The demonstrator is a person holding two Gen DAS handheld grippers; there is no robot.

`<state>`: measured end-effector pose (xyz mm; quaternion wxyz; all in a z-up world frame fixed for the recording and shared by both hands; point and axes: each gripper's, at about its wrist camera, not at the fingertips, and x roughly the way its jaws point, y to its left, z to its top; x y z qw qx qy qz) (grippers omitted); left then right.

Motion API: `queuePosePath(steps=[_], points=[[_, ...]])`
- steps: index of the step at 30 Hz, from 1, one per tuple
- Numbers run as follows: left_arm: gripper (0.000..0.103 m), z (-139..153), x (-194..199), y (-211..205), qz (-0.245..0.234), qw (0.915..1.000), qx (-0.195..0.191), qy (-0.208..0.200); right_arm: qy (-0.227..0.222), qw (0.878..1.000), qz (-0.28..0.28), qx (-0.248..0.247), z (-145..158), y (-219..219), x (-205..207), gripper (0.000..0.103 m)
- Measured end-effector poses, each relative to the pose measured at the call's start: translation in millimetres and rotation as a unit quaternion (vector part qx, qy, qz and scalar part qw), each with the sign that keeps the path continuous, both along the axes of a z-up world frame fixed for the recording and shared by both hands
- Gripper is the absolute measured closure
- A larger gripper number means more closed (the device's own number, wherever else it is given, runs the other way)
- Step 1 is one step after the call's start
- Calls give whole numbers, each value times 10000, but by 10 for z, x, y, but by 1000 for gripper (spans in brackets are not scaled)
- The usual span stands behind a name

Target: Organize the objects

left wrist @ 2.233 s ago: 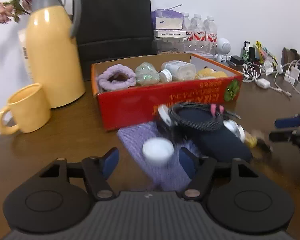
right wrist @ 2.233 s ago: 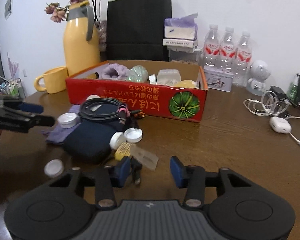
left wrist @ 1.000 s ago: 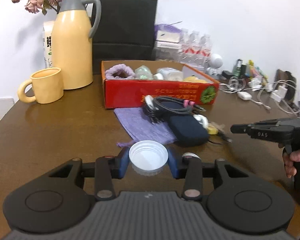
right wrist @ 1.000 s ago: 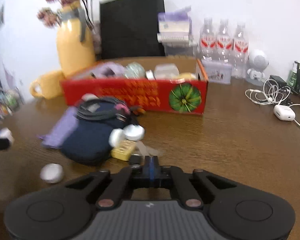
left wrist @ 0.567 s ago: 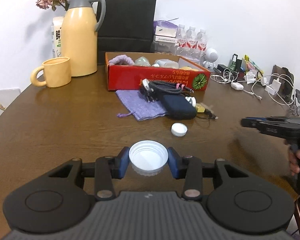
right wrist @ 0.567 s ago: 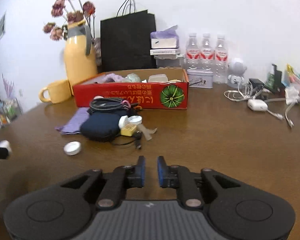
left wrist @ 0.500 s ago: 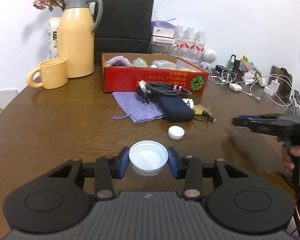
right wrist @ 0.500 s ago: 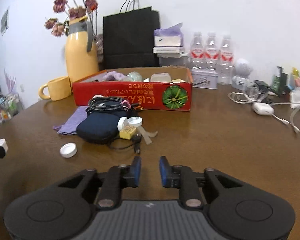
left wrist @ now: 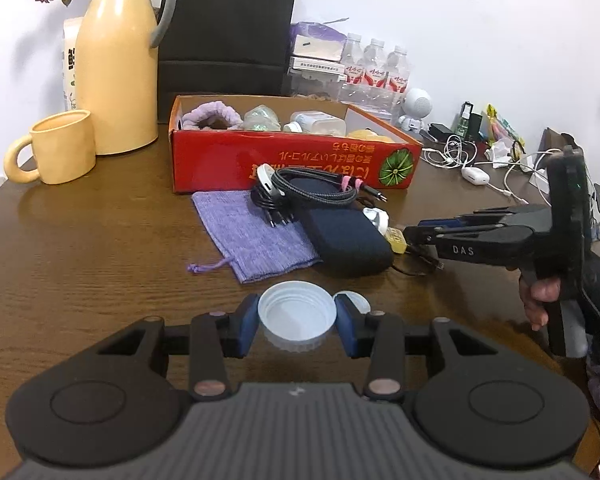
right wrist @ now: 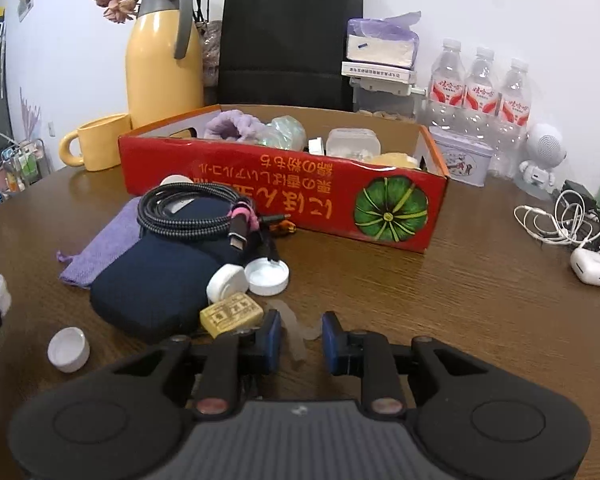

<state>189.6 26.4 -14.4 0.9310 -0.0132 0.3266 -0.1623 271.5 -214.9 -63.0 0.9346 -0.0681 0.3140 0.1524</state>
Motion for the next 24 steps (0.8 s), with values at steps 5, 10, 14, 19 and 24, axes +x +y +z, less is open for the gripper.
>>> queuePosePath(steps=[5,10,14,19,24], points=[[62,-13,23,-21,-11,10000,-20,7,-49,9998,-179,-66,80,12,-71,100],[61,56,-19,13,1,9999,17,-118,-369,9983,-269,353,364,-165,-354,100],[62,162,66,109,-10,9998,19,-214,-717,9957,-45,580,716,-270,-615,100],[62,607,661,108,-323,9971,81,-685,-894,9928,278,750,1121,-240,-248,100],[62,774,1906,-113,-333,9977,445,-388,-440,9944,540,790,1158,83,863,99]])
